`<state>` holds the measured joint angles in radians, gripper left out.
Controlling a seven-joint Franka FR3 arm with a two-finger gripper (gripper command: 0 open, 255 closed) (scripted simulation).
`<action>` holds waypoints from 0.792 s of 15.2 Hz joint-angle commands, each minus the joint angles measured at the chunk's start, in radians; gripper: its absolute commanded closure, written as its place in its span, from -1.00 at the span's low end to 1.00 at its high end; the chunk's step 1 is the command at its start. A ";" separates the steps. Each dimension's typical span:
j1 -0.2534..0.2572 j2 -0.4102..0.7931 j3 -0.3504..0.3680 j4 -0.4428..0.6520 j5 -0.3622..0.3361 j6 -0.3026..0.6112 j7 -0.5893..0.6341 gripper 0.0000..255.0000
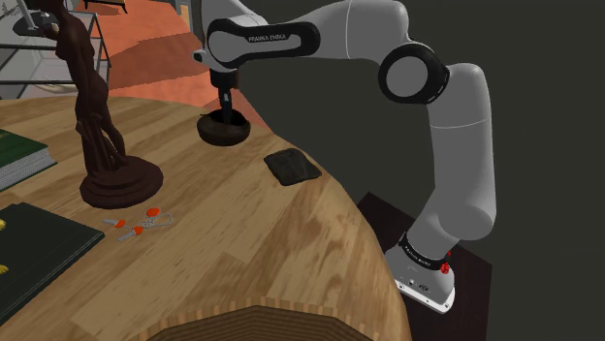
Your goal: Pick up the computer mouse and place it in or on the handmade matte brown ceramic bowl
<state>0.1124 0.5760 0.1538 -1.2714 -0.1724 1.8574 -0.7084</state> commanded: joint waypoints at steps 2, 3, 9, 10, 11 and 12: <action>-0.002 0.000 -0.001 -0.026 -0.001 0.027 0.002 1.00; -0.002 0.001 -0.001 -0.026 -0.001 0.027 0.002 1.00; -0.002 0.001 -0.001 -0.025 -0.001 0.027 0.002 1.00; -0.002 0.001 -0.001 -0.026 -0.001 0.027 0.002 -1.00; -0.002 0.000 -0.001 -0.026 -0.001 0.027 0.002 -1.00; -0.002 0.001 -0.001 -0.025 -0.001 0.027 0.002 -1.00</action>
<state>0.1106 0.5765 0.1532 -1.2969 -0.1735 1.8840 -0.7060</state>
